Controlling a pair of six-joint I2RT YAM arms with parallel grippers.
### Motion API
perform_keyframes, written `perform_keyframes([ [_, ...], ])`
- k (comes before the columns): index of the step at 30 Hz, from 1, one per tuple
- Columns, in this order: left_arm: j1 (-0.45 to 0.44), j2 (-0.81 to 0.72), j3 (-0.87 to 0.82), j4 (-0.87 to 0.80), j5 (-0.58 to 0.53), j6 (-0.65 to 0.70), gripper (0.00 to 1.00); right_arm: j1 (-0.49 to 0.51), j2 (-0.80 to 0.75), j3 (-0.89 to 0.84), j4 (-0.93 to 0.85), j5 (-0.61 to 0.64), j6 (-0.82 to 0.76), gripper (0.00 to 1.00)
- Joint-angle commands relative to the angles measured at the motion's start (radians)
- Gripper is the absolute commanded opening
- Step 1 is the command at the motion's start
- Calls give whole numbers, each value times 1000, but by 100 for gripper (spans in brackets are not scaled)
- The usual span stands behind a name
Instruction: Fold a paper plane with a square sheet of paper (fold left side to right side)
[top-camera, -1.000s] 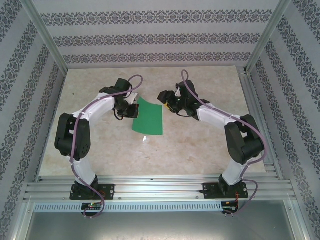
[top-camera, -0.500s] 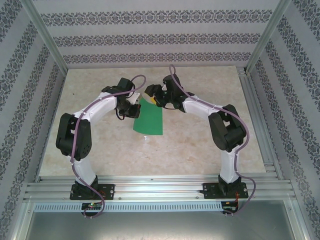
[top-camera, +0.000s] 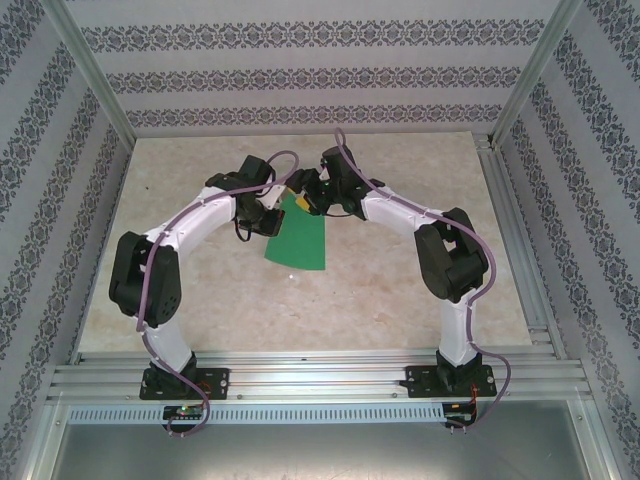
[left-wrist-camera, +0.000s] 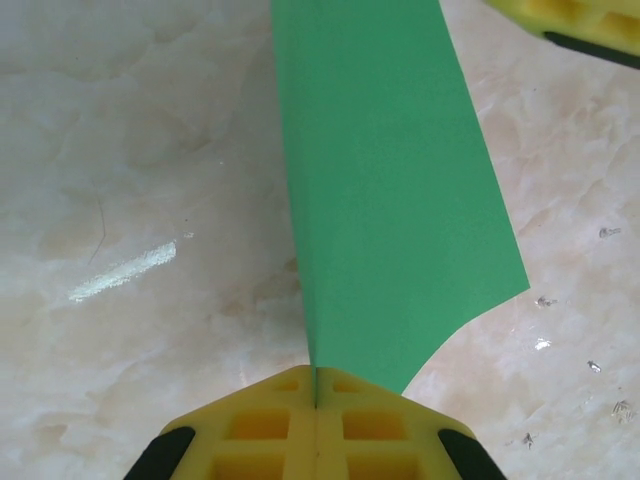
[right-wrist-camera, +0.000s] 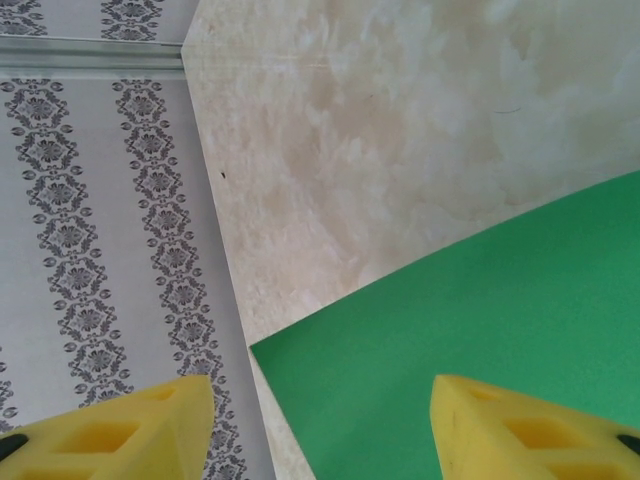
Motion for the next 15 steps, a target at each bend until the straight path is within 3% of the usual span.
perform_keyframes([
  [1, -19, -43, -4, 12, -38, 39, 0, -4, 9, 38, -32, -33, -4, 60],
  [9, -39, -33, -2, 13, -64, 49, 0, -5, 14, 66, -107, -39, -48, 59],
  [15, -44, -23, 3, 9, -74, 47, 0, 0, 20, 72, -136, -40, -71, 49],
])
